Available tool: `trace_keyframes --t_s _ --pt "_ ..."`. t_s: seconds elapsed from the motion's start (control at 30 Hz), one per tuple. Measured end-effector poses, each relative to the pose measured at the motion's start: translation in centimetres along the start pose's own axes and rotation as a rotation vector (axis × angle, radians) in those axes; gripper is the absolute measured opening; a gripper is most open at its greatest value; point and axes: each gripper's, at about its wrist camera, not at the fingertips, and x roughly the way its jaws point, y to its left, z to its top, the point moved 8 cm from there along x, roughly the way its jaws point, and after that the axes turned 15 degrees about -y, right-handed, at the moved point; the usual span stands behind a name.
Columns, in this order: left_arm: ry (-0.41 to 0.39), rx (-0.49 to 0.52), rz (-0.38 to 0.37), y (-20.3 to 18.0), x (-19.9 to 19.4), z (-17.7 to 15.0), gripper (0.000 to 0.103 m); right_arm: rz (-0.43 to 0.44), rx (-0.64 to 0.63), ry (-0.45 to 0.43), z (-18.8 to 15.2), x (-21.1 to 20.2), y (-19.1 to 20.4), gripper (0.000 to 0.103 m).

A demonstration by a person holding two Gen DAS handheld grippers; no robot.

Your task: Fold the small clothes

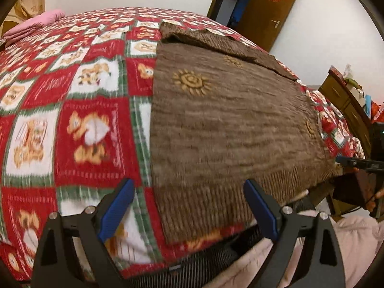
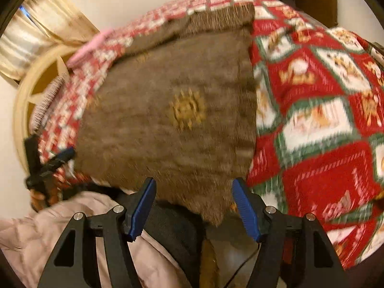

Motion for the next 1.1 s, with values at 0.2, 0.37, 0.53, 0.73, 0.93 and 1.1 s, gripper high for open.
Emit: trace_keyframes --t_s 0.2,0.37,0.53,0.73,0.93,1.1 --pt "0.008 -0.042 -0.051 -0.3 -0.4 -0.1 0.071 -0.014 -0.004 0.042 -1.8 0.6 0.3 0.064" --pt "0.037 -0.049 -0.060 -0.5 -0.3 -0.7 0.062 -0.001 0.024 0.064 -2.3 1.3 0.1 0.064" --pt "0.037 -0.061 -0.028 0.3 -1.0 -0.7 0.065 0.033 0.111 0.070 -2.9 2.6 -0.7 0.064" --pt "0.044 -0.086 -0.060 0.0 -0.5 -1.4 0.062 0.042 0.148 0.096 -3.7 4.0 -1.0 0.017" --pt "0.061 -0.156 -0.072 0.7 -0.3 -1.6 0.011 0.077 0.169 0.080 -3.5 3.6 -1.0 0.007" --pt "0.054 -0.117 -0.057 0.1 -0.5 -1.6 0.010 0.052 0.106 0.055 -2.8 2.8 -0.3 0.007"
